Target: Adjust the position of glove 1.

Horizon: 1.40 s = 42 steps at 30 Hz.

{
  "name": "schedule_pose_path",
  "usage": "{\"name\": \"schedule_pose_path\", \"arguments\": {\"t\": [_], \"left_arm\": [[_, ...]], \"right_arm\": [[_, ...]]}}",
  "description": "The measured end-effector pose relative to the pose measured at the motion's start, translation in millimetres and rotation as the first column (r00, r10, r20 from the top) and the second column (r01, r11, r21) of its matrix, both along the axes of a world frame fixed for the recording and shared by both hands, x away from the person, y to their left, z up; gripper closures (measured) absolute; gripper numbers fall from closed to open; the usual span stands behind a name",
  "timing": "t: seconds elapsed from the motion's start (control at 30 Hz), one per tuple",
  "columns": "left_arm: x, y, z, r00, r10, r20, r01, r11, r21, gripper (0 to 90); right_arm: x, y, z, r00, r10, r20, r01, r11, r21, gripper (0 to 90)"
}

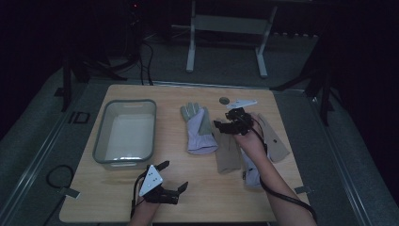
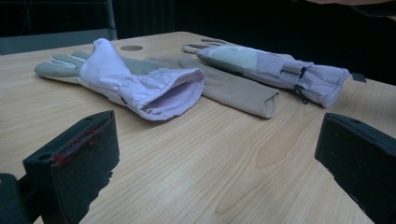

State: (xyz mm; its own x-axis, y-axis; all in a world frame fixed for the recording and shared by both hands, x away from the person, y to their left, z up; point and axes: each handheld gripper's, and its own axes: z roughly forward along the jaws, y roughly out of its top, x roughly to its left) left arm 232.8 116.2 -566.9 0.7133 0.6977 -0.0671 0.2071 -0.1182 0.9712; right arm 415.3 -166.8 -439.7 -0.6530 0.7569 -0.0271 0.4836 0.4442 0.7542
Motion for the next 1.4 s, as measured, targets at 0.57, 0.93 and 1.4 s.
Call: {"name": "schedule_pose_path", "arguments": {"t": [0.57, 0.93, 1.4], "left_arm": [[-0.1, -0.6, 0.0, 1.0000, -0.002, -0.002, 0.002, 1.0000, 0.000, 0.0], [-0.1, -1.0, 0.0, 1.0000, 0.008, -0.004, -0.008, 1.0000, -0.003, 0.0], [-0.1, -0.7, 0.0, 0.9997, 0.024, -0.008, -0.024, 0.9997, -0.004, 0.0]], "right_arm": [[45.0, 45.1, -52.6, 0.9912, 0.022, -0.130, -0.034, 0.995, -0.092, 45.3], [65.7, 58.7, -82.7, 0.9823, 0.036, -0.184, -0.063, 0.988, -0.141, 49.6], [58.5, 66.1, -95.8, 0.9805, 0.000, -0.196, -0.030, 0.988, -0.150, 76.1]]}}
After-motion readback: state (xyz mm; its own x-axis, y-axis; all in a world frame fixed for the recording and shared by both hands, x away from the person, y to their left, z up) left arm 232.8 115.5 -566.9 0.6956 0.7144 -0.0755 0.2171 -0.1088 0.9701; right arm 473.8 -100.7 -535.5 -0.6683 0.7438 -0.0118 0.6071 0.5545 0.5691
